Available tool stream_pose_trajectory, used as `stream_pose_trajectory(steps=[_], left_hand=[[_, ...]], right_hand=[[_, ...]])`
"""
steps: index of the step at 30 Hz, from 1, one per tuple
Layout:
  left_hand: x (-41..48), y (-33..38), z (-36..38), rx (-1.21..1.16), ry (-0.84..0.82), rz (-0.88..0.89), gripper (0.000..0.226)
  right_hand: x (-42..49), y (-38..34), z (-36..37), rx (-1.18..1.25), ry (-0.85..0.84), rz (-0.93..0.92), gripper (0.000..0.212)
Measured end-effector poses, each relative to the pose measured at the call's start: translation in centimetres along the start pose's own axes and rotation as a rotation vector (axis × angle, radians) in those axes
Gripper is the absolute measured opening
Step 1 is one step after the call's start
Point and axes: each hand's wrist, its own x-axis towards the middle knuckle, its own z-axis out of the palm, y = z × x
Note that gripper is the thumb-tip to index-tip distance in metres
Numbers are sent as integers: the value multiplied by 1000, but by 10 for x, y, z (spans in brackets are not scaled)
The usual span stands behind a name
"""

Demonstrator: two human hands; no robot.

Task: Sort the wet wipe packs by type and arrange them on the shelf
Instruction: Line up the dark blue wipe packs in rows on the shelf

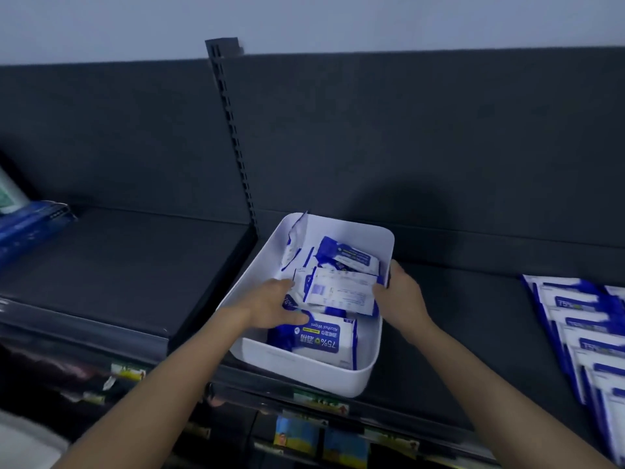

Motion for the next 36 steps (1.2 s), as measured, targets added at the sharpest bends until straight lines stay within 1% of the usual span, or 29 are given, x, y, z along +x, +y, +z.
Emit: stream_pose_trajectory(steps=[1,4,5,9,11,14,17,20,23,24,28,30,32,34,35,36], left_hand=[[2,-4,-2,-4,-8,-6,58],[9,-12,-8,38,14,-48,76],[12,-15,-10,50,22,-66,79],[22,-16,-14,42,3,-118,78],[23,-14,-17,35,-13,-115,77],[21,-13,-23,39,-102,-80,70],[17,-16,-25,139,-172,-126,77],[16,-19,-23,210,-182,-137,65],[15,-25,-23,50,-196,-175,39],[14,-26,-24,-9,-193,-183,37],[11,-32,-27,-121,-118,-178,47],[9,-38,-30,-178,-14,-185,48],[6,-45,-36,-262,121,-213,43],[1,-51,-42,-311,255,-259,34],[-1,-54,-44,-317,323,-281,31],[-3,-55,-44,-314,387,-299,29]], right_hand=[[2,-2,4,-7,-2,6,36],[7,-10,14,-38,1,8,33],[8,-12,16,-49,2,8,33],[14,-16,27,-69,-1,-13,38],[19,-18,32,-86,6,-18,40],[24,-20,45,-126,14,-35,43],[26,-23,60,-104,-5,-49,44],[30,-25,67,-73,-10,-73,44],[34,-27,69,-85,-15,-81,46],[35,-28,70,-86,-18,-82,46],[36,-32,74,-69,-41,-98,45],[38,-30,72,-98,-69,-150,44],[45,-27,66,-261,-57,-286,38],[58,-30,59,-496,-65,-481,36],[65,-35,57,-578,-122,-535,35],[73,-43,56,-620,-206,-550,34]])
